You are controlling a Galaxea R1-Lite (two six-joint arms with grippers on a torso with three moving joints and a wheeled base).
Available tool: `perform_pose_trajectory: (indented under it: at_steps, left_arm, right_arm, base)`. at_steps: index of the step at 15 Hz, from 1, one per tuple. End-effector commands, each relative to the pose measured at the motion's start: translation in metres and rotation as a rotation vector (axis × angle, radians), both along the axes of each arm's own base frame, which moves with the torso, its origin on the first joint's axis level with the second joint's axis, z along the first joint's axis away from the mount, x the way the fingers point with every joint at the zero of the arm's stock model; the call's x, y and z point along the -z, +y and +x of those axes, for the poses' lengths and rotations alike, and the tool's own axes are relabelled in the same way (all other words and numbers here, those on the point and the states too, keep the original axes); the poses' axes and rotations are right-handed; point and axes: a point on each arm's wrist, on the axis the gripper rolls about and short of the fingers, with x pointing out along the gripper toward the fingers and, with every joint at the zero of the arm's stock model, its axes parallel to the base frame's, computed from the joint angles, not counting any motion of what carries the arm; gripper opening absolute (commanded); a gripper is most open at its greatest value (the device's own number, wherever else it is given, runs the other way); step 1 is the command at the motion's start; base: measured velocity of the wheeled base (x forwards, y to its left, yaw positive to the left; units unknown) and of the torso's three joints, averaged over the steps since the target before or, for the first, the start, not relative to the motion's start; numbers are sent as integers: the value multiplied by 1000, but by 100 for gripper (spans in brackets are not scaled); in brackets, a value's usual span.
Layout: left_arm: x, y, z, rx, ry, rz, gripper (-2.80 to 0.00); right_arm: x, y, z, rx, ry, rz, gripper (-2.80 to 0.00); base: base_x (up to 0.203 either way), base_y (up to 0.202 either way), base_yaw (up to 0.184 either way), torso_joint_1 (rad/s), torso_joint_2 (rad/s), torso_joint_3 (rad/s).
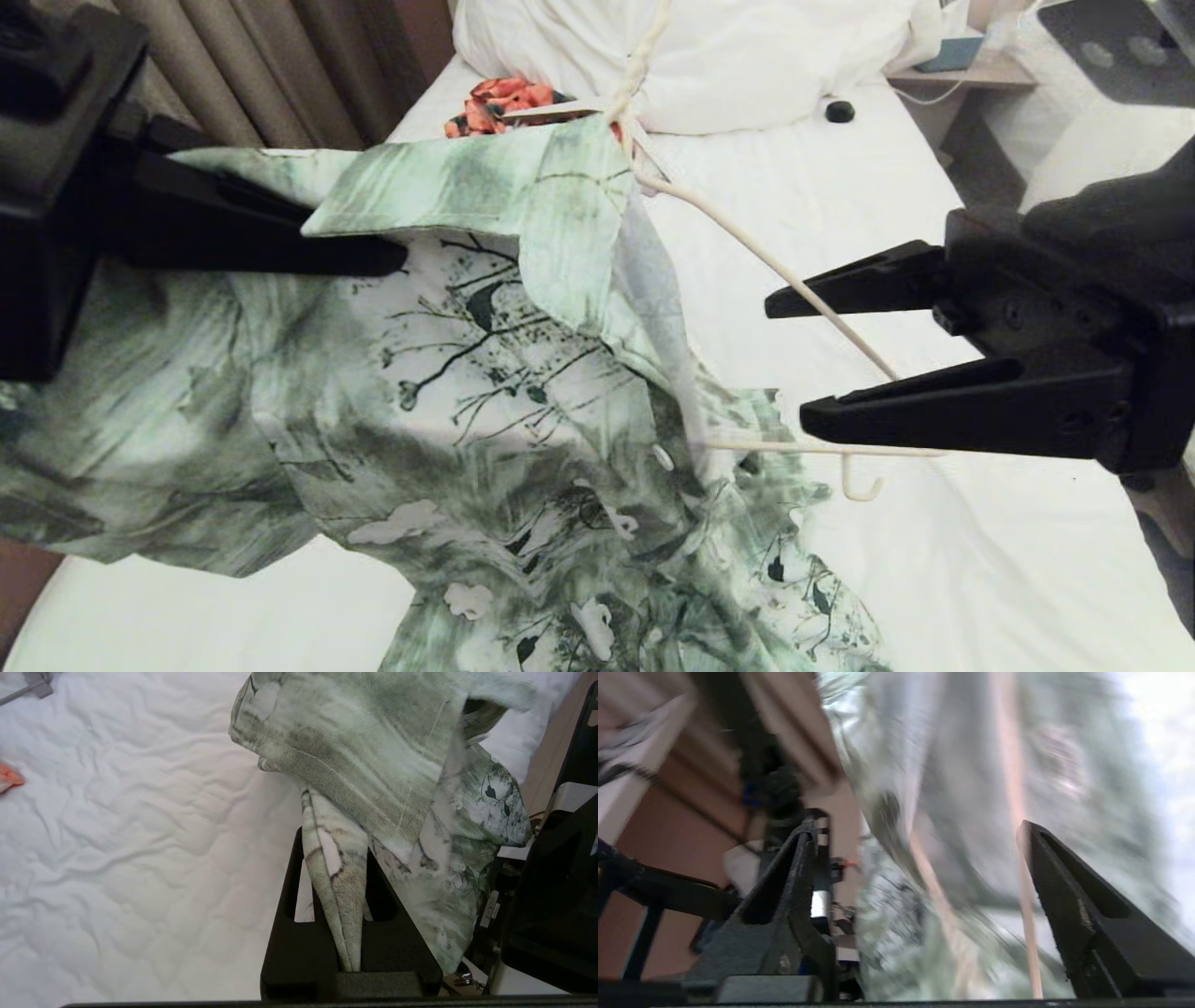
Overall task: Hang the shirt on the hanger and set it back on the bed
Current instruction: Hook the other side of the shirt onto the hanger
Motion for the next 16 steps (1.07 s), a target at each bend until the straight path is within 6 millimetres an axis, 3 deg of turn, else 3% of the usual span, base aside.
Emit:
perform_pose_trajectory:
  at_steps: [1, 3, 5, 8, 12, 16]
  left_arm:
    - [-2, 8, -7, 1, -11, -11, -280]
    - [-3, 11, -11, -14, 3, -37, -280]
    - [-2, 13, -11, -28, 7, -43, -280]
    - [-2, 11, -9, -39, -3, -80, -280]
    - [-6, 14, -11, -65, 23, -154, -280]
    - [-4, 11, -10, -89, 42, -285, -280]
  right_arm:
    - [-9, -20, -7, 55, -30, 20, 0]
    - [-12, -41, -12, 132, -29, 22, 0]
    - [-17, -54, -17, 189, 1, 44, -280]
    - [-32, -59, -14, 276, 205, 136, -280]
    - [-23, -52, 21, 532, 399, 162, -280]
    - [-26, -43, 45, 644, 564, 180, -280]
  base:
    - [0, 0, 0, 0, 0, 0]
    - [0, 0, 0, 0, 0, 0]
    - [0, 0, 0, 0, 0, 0]
    - [0, 0, 0, 0, 0, 0]
    - [0, 0, 0, 0, 0, 0]
    - [0, 0, 0, 0, 0, 0]
